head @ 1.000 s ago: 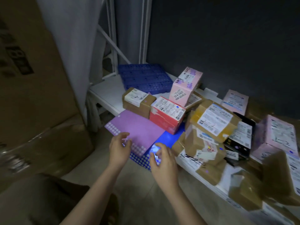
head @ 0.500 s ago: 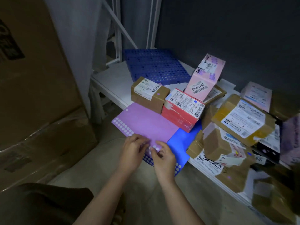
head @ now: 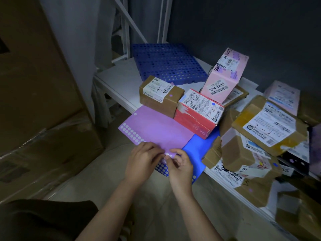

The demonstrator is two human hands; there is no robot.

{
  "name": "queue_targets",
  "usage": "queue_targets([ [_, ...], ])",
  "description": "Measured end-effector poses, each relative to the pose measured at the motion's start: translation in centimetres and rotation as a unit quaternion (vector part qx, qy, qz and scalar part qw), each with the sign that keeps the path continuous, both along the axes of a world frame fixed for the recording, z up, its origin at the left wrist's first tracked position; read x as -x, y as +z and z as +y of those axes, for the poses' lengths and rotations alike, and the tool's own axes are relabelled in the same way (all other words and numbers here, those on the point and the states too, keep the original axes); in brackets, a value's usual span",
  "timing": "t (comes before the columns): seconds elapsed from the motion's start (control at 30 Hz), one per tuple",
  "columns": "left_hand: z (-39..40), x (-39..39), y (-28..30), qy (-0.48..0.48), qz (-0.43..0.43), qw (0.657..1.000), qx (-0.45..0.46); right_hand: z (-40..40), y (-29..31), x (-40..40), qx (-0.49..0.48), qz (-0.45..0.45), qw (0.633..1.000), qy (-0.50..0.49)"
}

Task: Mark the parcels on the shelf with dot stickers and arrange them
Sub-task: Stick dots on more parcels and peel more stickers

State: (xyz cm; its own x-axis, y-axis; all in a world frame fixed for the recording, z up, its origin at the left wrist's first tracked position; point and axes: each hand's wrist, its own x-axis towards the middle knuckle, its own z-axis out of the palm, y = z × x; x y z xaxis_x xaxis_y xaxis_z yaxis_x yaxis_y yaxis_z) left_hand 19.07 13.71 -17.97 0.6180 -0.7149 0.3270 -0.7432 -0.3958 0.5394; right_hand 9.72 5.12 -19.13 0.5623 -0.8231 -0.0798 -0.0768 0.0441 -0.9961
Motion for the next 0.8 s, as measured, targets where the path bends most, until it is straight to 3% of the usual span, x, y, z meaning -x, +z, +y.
queue_targets([
  [0.43,-0.5,-1.3,0.7,-0.018,0.128,0.991,-0.014,-0.4,0.2,-0.3,0.038,0.023,0.999,0.011],
  [0.67,-0.5,-1.3,0.9,0.026,0.126,0.992,-0.009,-0.3,0.0,-0.1,0.075,0.070,0.995,0.005],
  [0.8,-0.3,-1.0,2.0,0.047,0.096,0.993,0.044,-0.6,1.4,1.2,0.183,0.139,0.973,-0.012],
])
